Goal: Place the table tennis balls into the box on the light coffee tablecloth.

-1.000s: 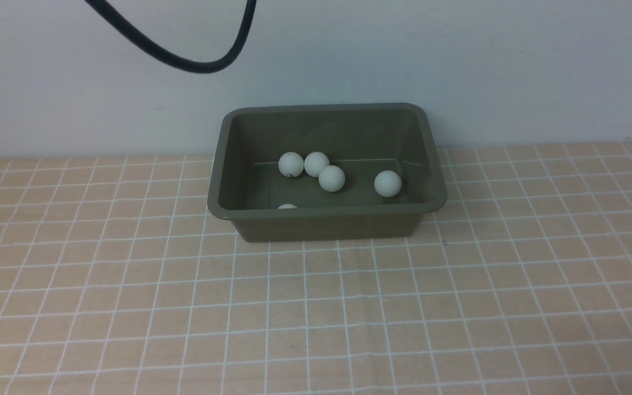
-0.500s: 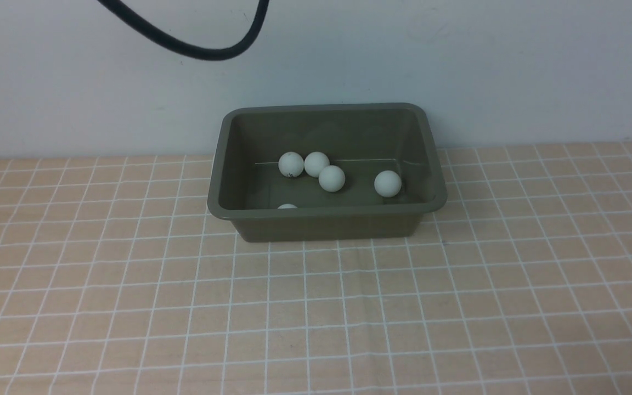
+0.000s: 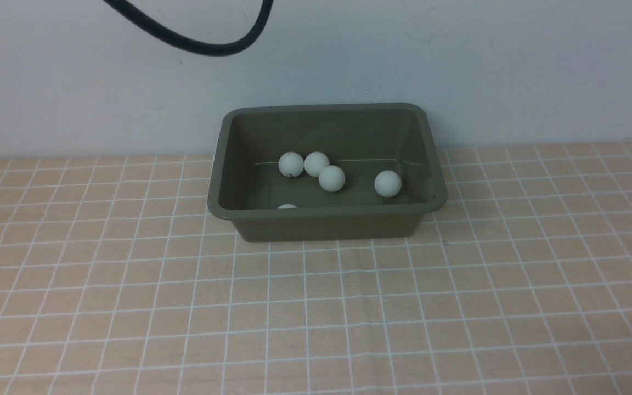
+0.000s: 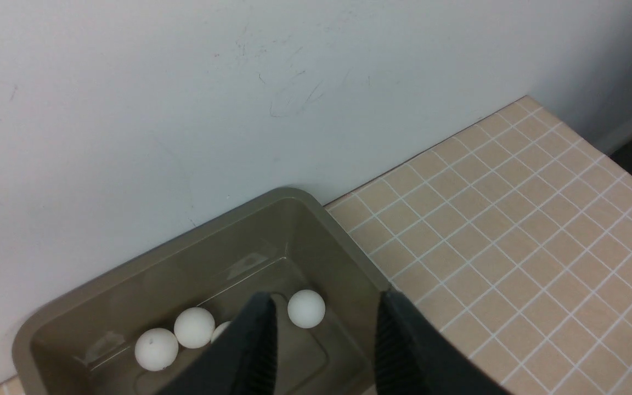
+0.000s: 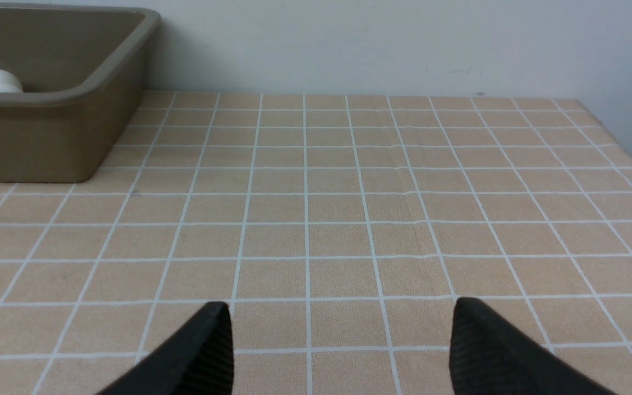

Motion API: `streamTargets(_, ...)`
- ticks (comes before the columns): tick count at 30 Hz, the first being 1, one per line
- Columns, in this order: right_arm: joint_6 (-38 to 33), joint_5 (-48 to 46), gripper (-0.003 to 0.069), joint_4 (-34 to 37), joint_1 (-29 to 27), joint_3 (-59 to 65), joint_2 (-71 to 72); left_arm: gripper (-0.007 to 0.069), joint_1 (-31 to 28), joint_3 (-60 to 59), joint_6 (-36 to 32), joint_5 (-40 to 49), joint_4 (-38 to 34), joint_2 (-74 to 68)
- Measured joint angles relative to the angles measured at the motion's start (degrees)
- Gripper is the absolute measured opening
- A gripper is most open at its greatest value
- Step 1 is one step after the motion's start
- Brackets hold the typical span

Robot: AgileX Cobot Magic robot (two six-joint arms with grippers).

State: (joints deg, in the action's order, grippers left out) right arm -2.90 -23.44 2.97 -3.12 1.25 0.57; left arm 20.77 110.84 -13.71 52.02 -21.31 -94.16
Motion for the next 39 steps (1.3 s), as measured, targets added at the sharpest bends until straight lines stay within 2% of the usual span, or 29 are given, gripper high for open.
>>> streamTargets(9,0.05,-0.06,0.0483,0.0,0.0,0.0,0.0,0.0204,0.0,-2.39,0.0,4.9,5.02,2.23)
streamTargets(16,0.05,-0.06,0.0483,0.0,0.0,0.0,0.0,0.0204,-0.99,-16.08,0.0,6.05,8.02,15.24)
streamTargets(20,0.05,-0.08,0.0483,0.0,0.0,0.0,0.0,0.0204,-4.62,-24.73,0.0,3.85,8.32,22.81)
streamTargets(27,0.05,-0.08,0.0483,0.0,0.0,0.0,0.0,0.0204,-19.03,-45.49,0.0,-4.95,8.2,38.27)
streamTargets(31,0.05,-0.13,0.0483,0.0,0.0,0.0,0.0,0.0204,-24.42,-58.81,0.0,-12.23,8.54,47.07)
streamTargets(35,0.05,-0.13,0.0483,0.0,0.0,0.0,0.0,0.0204,-26.61,-72.86,0.0,-18.21,8.62,59.55)
streamTargets(39,0.05,-0.13,0.0483,0.0,0.0,0.0,0.0,0.0204,-26.66,-82.59,0.0,-19.71,8.35,73.0)
